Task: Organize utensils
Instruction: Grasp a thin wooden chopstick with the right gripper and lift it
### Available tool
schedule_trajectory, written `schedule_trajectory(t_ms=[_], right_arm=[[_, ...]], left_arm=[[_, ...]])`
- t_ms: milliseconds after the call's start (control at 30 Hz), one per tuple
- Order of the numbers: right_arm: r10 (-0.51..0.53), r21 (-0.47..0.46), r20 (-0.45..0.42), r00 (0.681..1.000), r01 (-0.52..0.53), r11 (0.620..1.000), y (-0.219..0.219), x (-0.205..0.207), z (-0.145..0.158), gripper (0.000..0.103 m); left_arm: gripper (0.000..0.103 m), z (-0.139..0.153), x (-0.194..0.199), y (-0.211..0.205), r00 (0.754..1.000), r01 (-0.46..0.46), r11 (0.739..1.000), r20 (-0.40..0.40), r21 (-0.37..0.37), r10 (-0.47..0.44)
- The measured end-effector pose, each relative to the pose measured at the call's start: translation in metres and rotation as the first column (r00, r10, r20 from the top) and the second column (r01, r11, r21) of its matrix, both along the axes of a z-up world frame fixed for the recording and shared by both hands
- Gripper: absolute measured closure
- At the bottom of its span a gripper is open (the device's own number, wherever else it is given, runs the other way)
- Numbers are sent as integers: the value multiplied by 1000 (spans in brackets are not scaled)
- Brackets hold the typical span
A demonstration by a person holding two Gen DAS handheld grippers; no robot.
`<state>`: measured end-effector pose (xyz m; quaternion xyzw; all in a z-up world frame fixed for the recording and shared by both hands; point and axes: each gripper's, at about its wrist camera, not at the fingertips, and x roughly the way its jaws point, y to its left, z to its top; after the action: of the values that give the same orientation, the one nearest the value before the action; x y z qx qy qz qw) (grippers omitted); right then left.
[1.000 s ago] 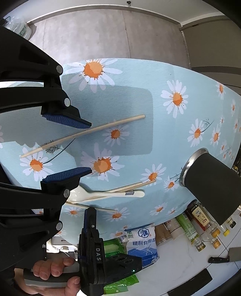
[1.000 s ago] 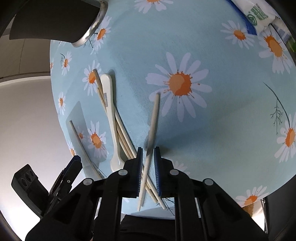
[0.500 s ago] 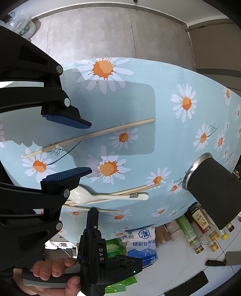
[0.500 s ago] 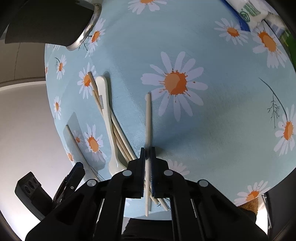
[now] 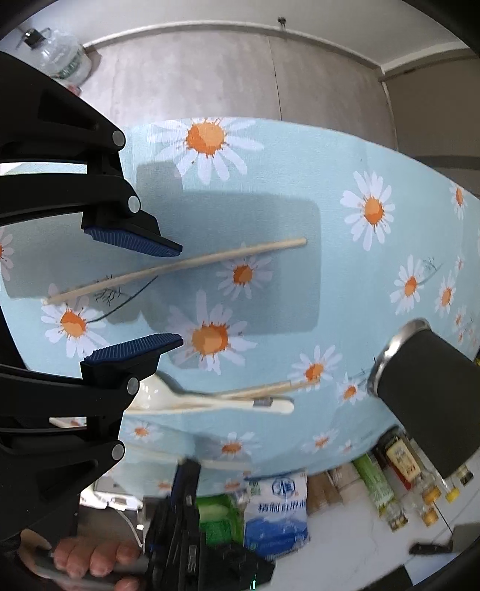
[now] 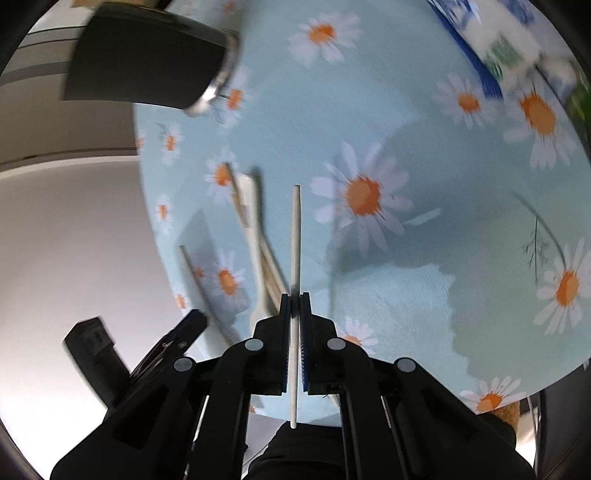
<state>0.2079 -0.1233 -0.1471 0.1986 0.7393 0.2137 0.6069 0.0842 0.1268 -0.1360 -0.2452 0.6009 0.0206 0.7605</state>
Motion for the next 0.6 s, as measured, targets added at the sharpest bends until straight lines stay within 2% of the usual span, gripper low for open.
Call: schedule_trajectory(t_ms=[100,400,500,600], right_arm=[[18,46,27,999,-19,999,-3,4,12,97],[44,124,137,990,-61,990,-22,11,37,97],[46,140,157,986,-69,988,-22,14,41,97],[50,155,173,984,-78,985,-28,19,43,97]], left_arm=[[61,1,4,0,999,-29,998,-31,50,31],[64,-6,14,-5,993,-60,992,-98,114,71],[74,-7,18,-8,991,-69,989,-102,130,82],[79,-7,23,-14,991,-66,985,-109,158,84]])
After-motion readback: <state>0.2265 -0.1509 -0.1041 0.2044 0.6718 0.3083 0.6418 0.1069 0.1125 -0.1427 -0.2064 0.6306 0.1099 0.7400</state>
